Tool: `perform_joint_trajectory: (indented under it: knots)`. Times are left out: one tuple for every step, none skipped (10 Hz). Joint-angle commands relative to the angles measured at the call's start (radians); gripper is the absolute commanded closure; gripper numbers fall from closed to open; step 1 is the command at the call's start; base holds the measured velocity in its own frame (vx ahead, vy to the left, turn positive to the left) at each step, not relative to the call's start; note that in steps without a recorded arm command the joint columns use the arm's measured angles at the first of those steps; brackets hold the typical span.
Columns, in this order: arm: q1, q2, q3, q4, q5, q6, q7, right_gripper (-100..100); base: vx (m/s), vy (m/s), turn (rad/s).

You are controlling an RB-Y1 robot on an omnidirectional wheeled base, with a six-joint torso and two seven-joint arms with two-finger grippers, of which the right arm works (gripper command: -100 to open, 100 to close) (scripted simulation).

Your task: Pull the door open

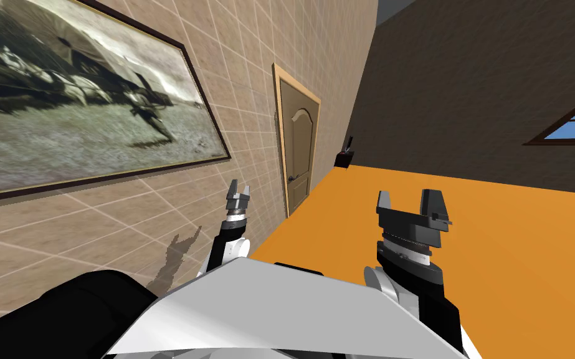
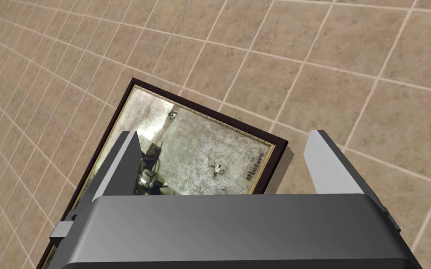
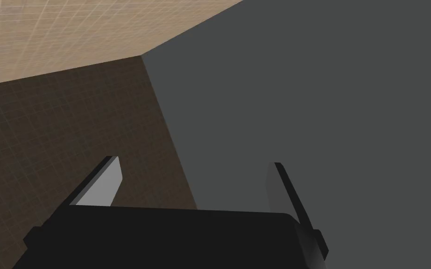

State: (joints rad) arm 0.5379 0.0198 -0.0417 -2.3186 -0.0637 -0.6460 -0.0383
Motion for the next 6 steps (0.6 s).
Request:
perform_joint_trajectory:
  knots:
    - [-0.016,-0.015,0.006,0.040,0.001,-0.004,-0.007,-100,0.034,-0.014,0.126]
    - [-0.022,-0.020,0.008,0.054,0.001,-0.005,-0.010,-100,0.078,-0.029,0.129]
    - [-0.028,-0.025,0.010,0.068,0.001,-0.006,-0.012,-100,0.065,-0.025,0.076]
    - [-0.041,-0.036,0.015,0.100,0.002,-0.010,-0.018,-100,0.093,-0.038,0.157]
    - [-0.049,-0.042,0.018,0.120,0.002,-0.011,-0.021,-100,0.112,-0.035,0.134]
    - [-0.058,-0.049,0.021,0.140,0.003,-0.013,-0.025,-100,0.088,-0.023,0.088]
